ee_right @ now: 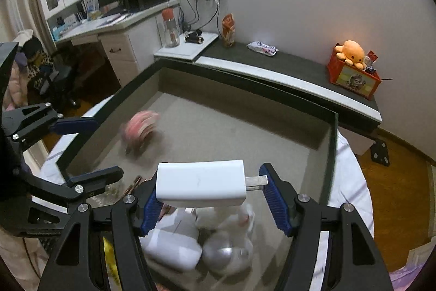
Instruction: Organize rigid objects
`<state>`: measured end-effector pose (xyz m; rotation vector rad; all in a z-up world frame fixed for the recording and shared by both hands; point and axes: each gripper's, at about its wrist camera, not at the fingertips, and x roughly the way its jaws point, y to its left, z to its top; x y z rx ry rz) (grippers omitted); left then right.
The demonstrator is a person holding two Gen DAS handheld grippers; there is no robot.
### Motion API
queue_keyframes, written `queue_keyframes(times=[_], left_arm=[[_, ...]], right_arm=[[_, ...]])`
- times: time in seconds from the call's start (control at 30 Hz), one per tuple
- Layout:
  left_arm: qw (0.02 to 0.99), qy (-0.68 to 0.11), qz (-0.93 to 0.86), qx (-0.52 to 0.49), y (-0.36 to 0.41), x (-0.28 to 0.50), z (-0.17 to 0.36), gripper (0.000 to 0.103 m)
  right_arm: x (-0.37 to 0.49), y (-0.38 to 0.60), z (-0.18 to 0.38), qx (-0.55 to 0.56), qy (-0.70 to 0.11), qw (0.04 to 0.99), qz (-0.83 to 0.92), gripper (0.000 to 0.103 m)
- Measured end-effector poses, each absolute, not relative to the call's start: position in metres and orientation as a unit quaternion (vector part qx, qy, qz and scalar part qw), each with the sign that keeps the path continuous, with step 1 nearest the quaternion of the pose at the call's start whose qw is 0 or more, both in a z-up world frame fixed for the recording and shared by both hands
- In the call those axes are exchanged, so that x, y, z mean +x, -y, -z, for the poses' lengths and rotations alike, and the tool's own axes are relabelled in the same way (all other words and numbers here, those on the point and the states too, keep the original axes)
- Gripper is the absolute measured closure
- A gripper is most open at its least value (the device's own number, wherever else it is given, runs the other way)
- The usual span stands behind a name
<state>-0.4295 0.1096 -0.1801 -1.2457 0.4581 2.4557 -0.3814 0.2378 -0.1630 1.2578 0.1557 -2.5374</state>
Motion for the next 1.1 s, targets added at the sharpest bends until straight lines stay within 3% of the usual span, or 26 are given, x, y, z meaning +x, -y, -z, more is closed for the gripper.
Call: queue_keyframes(times=[0.07, 0.2, 0.33, 0.4, 0.93, 1.1], left_arm=[[0.174, -0.157, -0.867, -0.440, -0.106, -0.430, 0.182, 0.033], [0.172, -0.152, -0.869, -0.438, -0.099, -0.425, 0.181, 0.014], [0.160, -0.149, -0.874, -0.433, -0.090, -0.415, 0.179, 0.007], [0.156, -0.148, -0.876, -0.432, -0.085, -0.412, 0.178, 0.004], [0.101, -0.113, -0.908, -0.390, -0.042, -0.316, 0.144, 0.000], [0.103, -0.088, -0.923, -0.361, -0.030, -0.267, 0.129, 0.000]], right_arm=[[-0.388, -0.235, 0.168, 0.447, -0.058, 0.152, 0.879, 0.035], [-0.392, -0.234, 0.175, 0.456, -0.059, 0.151, 0.875, 0.035], [-0.392, -0.238, 0.174, 0.450, -0.056, 0.138, 0.880, 0.034], [-0.389, -0.242, 0.168, 0.443, -0.045, 0.133, 0.885, 0.019], [-0.274, -0.257, 0.103, 0.347, -0.029, 0.129, 0.929, 0.013], [-0.234, -0.253, 0.088, 0.332, -0.063, 0.125, 0.933, 0.013]])
